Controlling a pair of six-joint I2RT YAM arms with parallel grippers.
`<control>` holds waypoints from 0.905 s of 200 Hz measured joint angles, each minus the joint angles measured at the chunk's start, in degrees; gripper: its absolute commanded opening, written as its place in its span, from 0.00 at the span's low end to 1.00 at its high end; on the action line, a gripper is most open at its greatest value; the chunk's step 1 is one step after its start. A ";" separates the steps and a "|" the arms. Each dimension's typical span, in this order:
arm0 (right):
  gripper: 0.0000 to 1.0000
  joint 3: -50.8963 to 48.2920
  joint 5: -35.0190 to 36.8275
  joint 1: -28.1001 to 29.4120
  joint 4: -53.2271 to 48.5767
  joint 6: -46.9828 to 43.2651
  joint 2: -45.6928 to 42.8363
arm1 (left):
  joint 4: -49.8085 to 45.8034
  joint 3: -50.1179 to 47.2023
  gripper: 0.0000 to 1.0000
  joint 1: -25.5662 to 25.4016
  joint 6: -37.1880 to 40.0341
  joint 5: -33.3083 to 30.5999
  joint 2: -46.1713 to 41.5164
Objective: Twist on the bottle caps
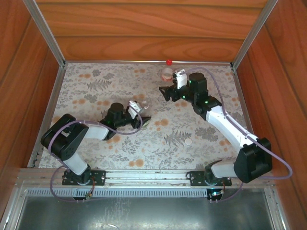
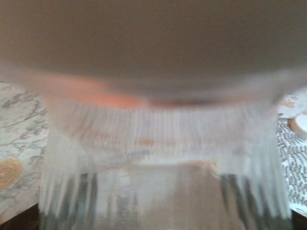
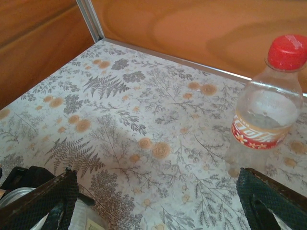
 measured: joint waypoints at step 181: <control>0.87 -0.55 1.01 0.00 -2.95 2.75 -2.14 | 0.55 -3.91 0.89 -1.11 1.53 -1.90 0.31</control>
